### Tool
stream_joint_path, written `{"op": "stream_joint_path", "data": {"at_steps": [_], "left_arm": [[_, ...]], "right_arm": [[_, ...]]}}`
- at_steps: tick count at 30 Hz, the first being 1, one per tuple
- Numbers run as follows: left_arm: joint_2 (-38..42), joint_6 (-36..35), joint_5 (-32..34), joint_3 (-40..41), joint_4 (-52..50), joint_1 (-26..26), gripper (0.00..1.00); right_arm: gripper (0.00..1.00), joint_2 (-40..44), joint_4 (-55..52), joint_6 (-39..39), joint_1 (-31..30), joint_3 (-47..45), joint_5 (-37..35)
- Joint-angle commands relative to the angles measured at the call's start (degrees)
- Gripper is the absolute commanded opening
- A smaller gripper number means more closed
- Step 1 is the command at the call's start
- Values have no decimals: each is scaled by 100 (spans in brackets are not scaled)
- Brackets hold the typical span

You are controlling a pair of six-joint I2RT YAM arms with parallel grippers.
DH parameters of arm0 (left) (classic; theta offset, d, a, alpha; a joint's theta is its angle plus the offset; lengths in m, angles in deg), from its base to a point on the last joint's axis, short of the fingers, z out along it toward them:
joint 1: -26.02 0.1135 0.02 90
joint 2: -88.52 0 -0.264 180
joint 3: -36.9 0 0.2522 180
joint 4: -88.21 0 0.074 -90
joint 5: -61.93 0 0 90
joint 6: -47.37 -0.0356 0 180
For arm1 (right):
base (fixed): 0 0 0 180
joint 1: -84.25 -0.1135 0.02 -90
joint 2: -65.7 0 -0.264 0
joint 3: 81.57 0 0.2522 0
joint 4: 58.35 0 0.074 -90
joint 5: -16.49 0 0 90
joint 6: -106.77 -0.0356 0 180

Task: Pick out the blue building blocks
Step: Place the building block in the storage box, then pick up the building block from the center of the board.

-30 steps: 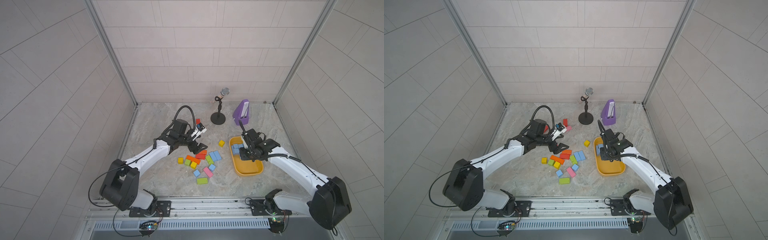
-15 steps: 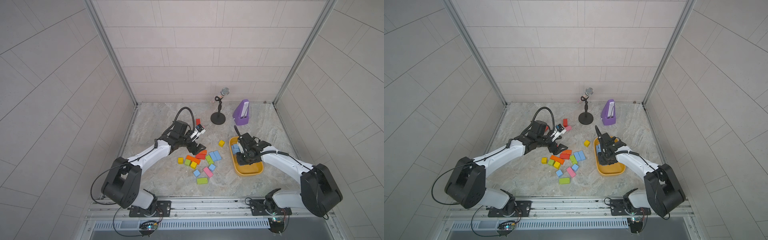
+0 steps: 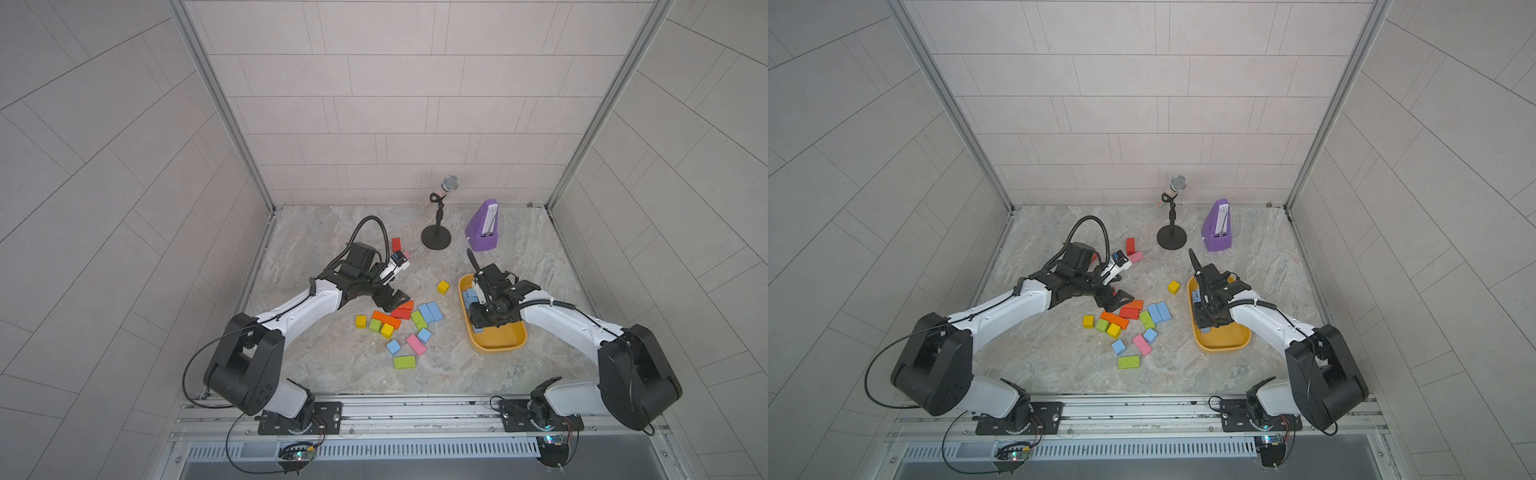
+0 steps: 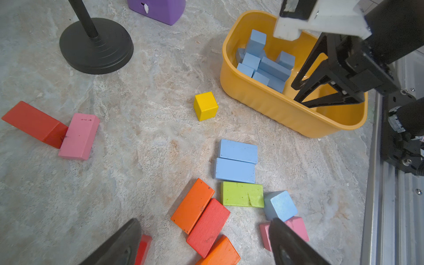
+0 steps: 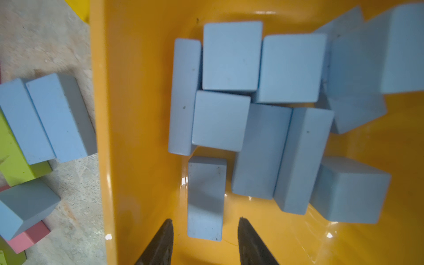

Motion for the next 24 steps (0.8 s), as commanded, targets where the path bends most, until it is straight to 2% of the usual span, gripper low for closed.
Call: {"op": "stream_joint_path", "data": {"at_steps": [1, 5, 9, 16, 20, 24], "left_arm": [[42, -5, -56, -166, -99, 88, 92], [131, 156, -202, -161, -116, 337, 92], [308, 330, -356, -46, -222, 818, 92], [663, 773, -587, 505, -4, 1822, 92], [757, 956, -604, 766, 392, 2008, 92], [819, 962, -579, 823, 548, 2008, 92]], "right_arm": [[48, 306, -184, 17, -99, 220, -217], [48, 493, -285, 8, -451, 523, -358], [48, 296, -299, 40, -1105, 992, -482], [48, -820, -501, 219, -2412, 1787, -720], [52, -1530, -674, 471, -2834, 2130, -827], [53, -2051, -707, 542, -2911, 2309, -716]]}}
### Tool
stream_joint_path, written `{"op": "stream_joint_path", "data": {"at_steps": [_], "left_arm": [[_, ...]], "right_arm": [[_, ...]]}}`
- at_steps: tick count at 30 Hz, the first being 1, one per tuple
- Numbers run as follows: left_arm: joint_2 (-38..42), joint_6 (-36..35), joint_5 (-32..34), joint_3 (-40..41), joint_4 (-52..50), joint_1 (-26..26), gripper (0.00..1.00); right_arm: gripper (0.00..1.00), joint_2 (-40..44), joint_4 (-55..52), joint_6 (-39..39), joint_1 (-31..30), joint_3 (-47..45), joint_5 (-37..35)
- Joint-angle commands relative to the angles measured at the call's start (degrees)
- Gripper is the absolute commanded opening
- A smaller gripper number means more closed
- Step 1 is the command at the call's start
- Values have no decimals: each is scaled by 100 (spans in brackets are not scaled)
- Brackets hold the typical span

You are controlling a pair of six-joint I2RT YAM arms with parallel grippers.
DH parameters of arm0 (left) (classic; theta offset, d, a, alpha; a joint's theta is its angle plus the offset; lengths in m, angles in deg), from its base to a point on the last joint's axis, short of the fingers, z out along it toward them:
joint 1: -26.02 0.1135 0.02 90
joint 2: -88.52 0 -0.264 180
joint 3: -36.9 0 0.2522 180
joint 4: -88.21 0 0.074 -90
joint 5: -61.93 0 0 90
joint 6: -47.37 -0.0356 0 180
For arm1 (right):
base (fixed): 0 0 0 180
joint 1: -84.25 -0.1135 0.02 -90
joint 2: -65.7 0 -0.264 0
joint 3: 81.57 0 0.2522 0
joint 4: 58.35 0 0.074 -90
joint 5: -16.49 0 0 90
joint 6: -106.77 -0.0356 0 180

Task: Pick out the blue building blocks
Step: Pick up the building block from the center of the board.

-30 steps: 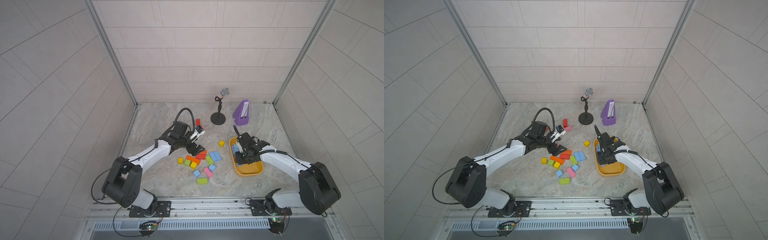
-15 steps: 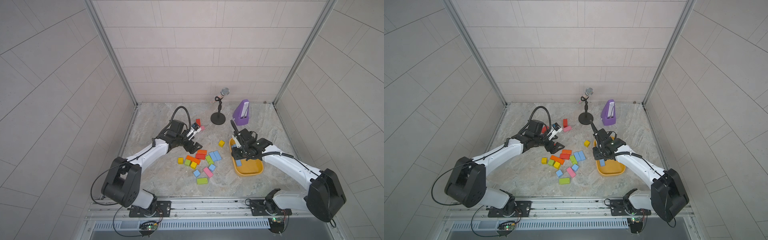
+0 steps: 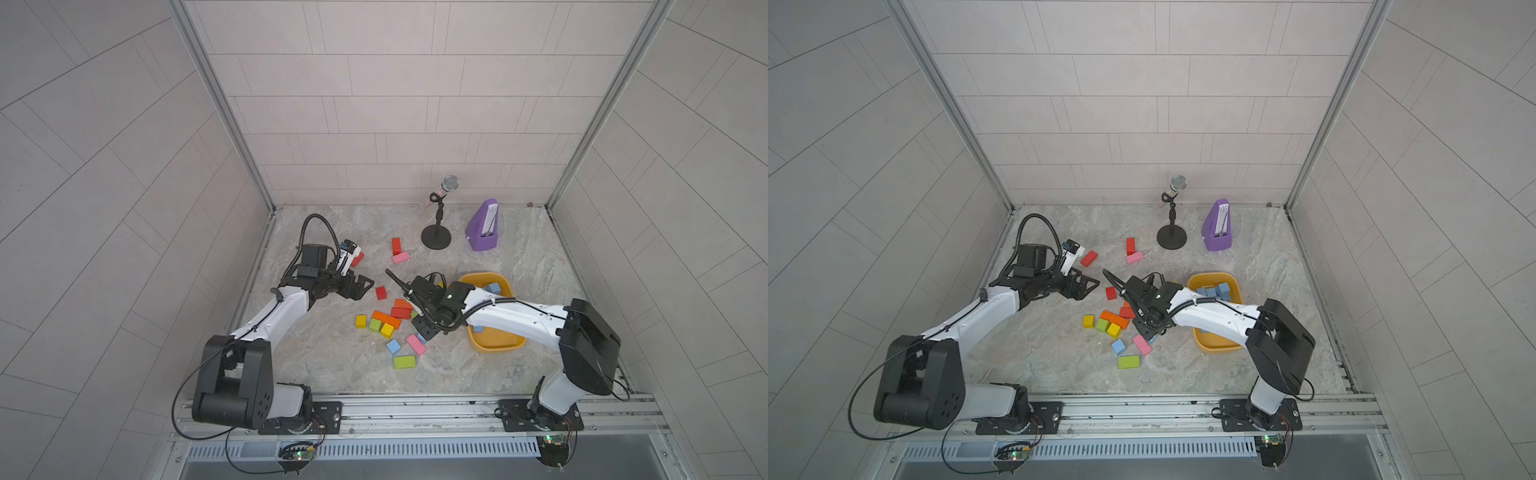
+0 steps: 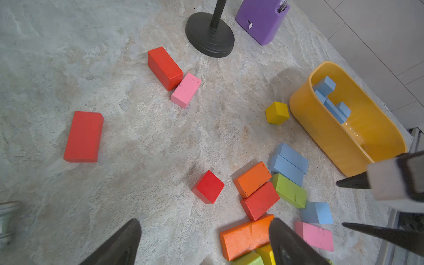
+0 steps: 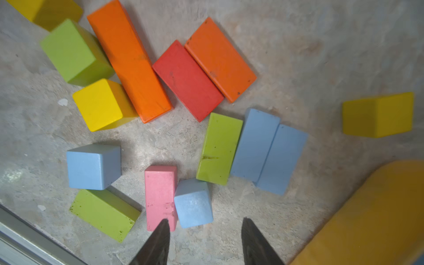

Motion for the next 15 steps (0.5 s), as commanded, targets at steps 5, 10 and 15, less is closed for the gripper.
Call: {"op": "stream_joint_path", "data": {"at_steps": [5, 10, 15], "left_arm": [[109, 117, -220, 82, 394, 22, 92], [96, 104, -246, 97, 413, 15, 91], [118, 78, -236, 117, 440, 20, 91]], "right_arm": [[53, -463, -191, 178, 2, 193, 78], [53, -645, -137, 187, 2, 184, 339], [51, -791, -194, 187, 2, 195, 393]]}}
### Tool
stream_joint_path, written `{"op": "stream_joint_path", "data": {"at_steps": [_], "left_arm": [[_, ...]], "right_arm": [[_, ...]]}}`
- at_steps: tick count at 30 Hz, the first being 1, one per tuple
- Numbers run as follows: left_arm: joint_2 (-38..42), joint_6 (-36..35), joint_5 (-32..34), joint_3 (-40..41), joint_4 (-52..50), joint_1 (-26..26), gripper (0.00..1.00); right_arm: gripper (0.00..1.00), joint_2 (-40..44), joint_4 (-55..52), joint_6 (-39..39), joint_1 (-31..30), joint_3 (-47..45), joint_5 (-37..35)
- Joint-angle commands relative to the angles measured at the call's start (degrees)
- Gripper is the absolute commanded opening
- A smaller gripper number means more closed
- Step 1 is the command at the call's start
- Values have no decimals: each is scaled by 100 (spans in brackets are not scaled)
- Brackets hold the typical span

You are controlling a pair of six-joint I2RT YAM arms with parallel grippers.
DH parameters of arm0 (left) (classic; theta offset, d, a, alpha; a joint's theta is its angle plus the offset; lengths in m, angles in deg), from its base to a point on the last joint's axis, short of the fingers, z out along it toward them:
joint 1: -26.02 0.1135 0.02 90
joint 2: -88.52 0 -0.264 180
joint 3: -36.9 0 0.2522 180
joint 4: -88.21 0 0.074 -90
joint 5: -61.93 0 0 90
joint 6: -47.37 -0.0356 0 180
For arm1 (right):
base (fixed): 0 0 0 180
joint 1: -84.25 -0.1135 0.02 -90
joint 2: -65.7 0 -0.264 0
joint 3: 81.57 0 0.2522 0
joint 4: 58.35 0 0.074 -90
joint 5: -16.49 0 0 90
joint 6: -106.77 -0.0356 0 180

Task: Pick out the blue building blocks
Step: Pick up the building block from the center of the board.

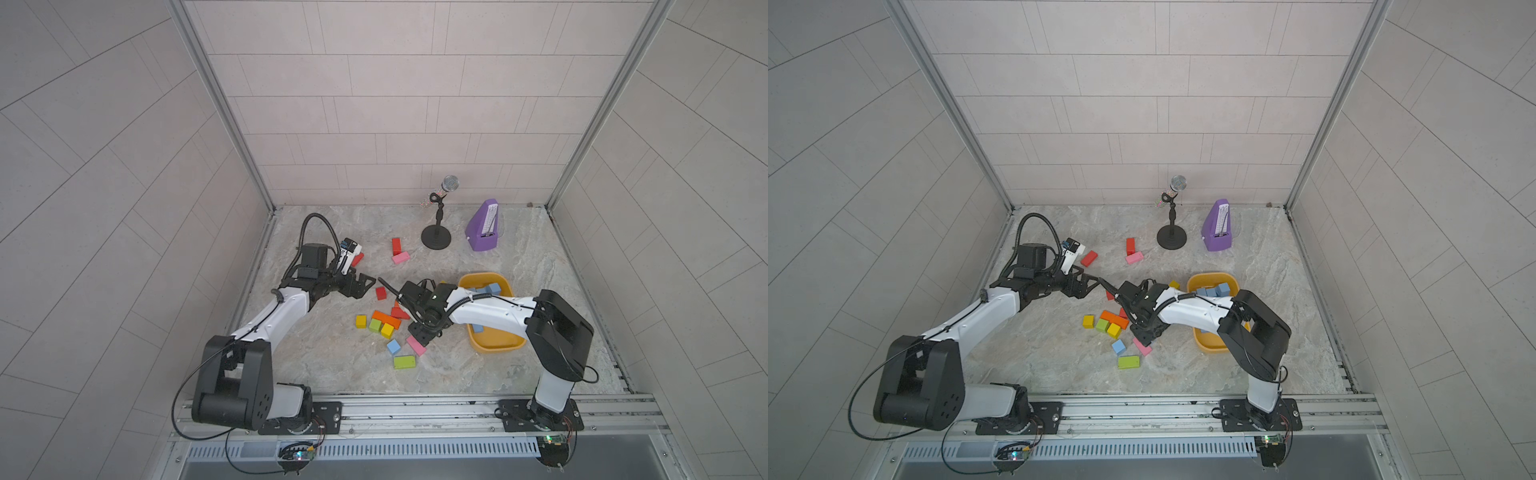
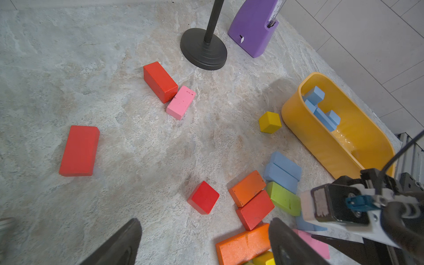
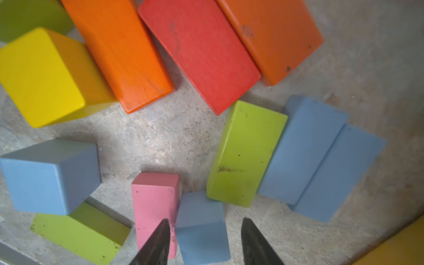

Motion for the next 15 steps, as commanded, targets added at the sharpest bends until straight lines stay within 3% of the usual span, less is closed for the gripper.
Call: {"op": "stream_joint_path", "data": {"at_steps": [1, 5, 7, 12, 15], "left_arm": [[107, -25, -88, 89, 123, 16, 91], [81, -48, -272, 127, 154, -16, 91], [81, -96, -309, 136, 162, -97, 90], [83, -373, -113, 167, 169, -628, 90], [-4, -567, 43, 149, 115, -1151, 90]], "right_arm": [[50, -127, -167, 64, 0, 60, 52], [27, -58, -221, 65, 45, 86, 33], [21, 102, -229, 64, 95, 95, 3], [20, 824, -318, 62, 465, -36, -82], [20, 1312, -522, 86, 1007, -228, -108]]}}
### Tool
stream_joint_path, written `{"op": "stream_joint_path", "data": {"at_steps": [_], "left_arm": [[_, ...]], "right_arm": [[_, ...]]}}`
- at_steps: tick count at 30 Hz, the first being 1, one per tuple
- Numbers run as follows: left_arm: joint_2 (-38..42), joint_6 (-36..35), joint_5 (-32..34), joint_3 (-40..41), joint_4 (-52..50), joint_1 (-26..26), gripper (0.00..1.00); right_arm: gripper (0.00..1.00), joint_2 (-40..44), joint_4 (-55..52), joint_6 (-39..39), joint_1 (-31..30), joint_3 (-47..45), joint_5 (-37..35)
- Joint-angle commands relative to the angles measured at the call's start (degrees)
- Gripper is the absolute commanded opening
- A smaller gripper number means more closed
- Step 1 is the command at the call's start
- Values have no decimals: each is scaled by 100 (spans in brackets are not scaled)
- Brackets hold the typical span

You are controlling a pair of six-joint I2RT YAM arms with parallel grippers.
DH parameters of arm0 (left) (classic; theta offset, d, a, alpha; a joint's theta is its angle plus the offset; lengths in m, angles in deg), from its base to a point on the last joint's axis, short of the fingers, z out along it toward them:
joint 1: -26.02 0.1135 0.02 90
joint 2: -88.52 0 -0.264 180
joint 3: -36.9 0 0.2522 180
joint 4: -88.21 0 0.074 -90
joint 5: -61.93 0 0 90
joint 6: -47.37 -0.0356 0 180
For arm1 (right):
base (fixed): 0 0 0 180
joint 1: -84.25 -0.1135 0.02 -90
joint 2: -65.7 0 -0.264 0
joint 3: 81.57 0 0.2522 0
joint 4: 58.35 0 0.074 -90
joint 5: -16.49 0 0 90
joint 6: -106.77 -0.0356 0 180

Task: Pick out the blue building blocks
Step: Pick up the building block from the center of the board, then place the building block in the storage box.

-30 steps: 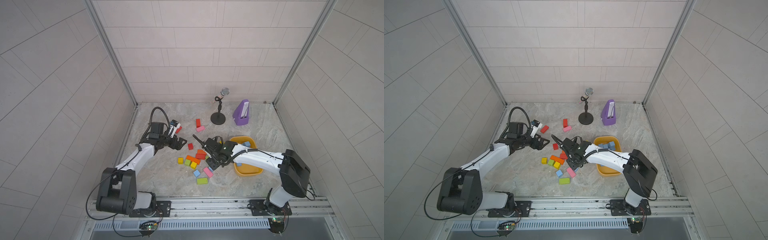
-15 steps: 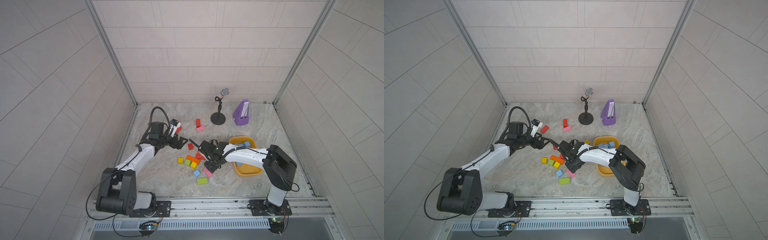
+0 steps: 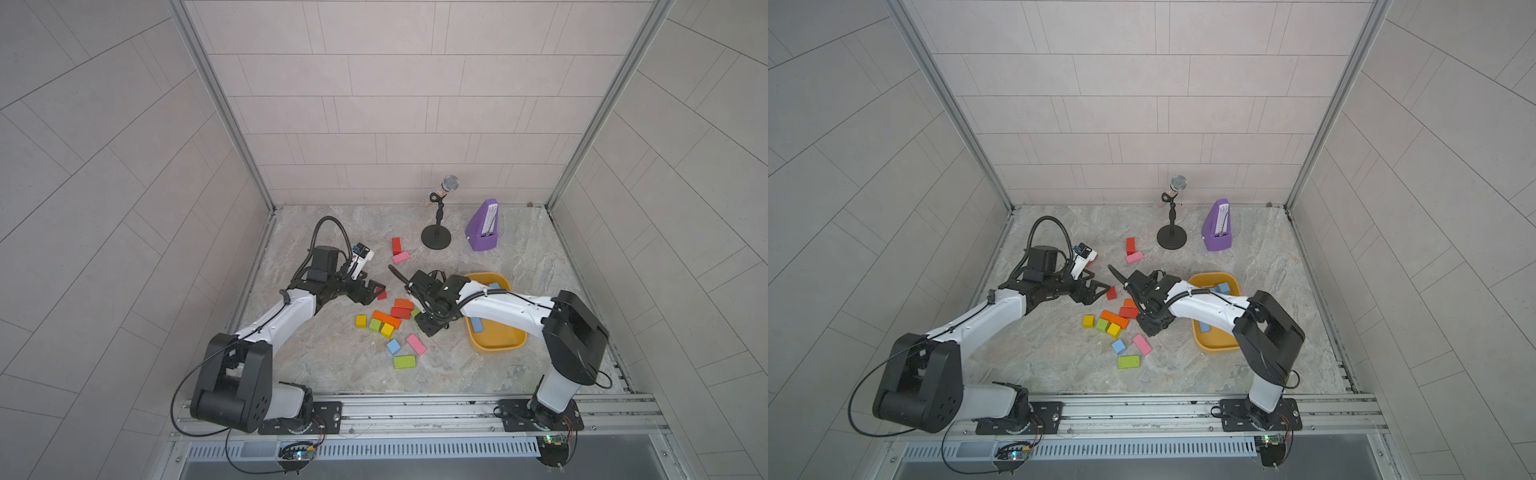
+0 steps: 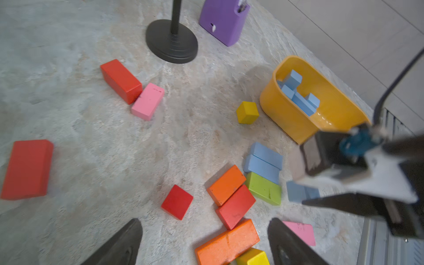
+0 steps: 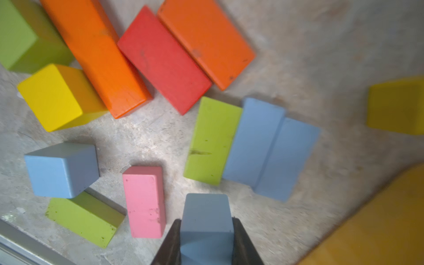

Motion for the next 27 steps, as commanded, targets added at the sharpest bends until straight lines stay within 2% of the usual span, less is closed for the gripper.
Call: {"op": "stream_joint_path", "data": {"at_steps": [1, 5, 8, 11, 27], "left_arm": [[-45, -424, 154, 63, 22, -562, 90], [-190, -668, 352, -78, -195, -1171, 90], [-245, -642, 312, -123, -235, -1259, 90], [-232, -671, 416, -123, -295, -1259, 90], [-231, -800, 679, -323, -643, -1260, 91]], "right_arm": [[20, 698, -442, 47, 584, -220, -211], [20, 1390, -679, -88, 1734, -714, -177], [20, 1734, -695, -180, 2562, -1106, -97], [21, 1849, -681, -128, 3013, -1292, -44], [33, 1391, -689, -1, 3065, -1339, 166]]}}
